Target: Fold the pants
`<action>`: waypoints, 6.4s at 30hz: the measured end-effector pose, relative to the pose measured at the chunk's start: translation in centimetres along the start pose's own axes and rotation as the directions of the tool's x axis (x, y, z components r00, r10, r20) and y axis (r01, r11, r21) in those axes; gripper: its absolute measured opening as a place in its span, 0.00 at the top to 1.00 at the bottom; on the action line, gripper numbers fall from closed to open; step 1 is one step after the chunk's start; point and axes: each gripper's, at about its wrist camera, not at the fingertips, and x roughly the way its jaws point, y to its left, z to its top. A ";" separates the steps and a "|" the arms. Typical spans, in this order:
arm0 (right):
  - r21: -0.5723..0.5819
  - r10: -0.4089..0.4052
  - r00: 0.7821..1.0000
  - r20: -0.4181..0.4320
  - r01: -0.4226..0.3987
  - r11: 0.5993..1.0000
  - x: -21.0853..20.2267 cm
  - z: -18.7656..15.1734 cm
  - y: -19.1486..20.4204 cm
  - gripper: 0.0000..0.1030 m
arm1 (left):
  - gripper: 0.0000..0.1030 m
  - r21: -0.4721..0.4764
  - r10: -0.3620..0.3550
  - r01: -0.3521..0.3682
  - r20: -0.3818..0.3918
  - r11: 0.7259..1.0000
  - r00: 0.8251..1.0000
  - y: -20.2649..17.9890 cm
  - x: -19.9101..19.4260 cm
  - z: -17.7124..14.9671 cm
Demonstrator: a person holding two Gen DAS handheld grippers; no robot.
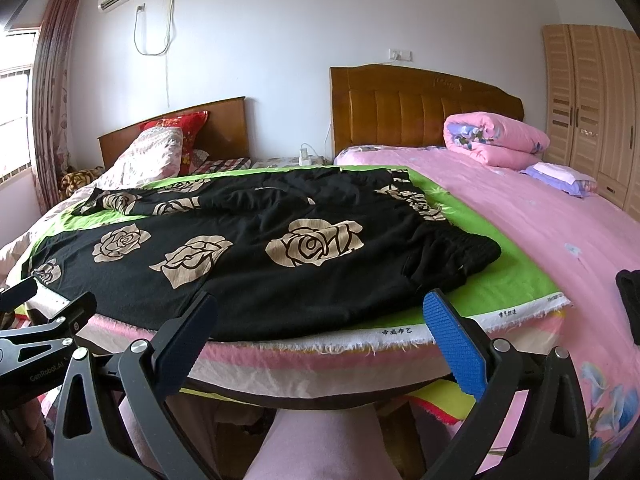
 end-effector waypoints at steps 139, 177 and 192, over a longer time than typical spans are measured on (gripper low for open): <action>0.494 0.284 0.919 -0.274 -0.118 0.861 23.1 8.0 -19.6 0.74 | 0.31 -0.592 -0.474 0.256 -0.246 0.764 0.845 8.7 26.0 8.0; 0.451 0.220 0.953 -0.207 -0.107 0.886 14.3 8.1 -24.6 0.87 | 0.95 -0.388 -0.445 0.330 -0.258 0.861 0.858 8.9 14.3 4.6; 0.256 0.096 0.980 -0.173 -0.049 0.965 10.8 7.5 -21.4 0.21 | 0.22 -0.313 -0.211 0.141 -0.205 0.939 0.956 8.7 11.8 3.7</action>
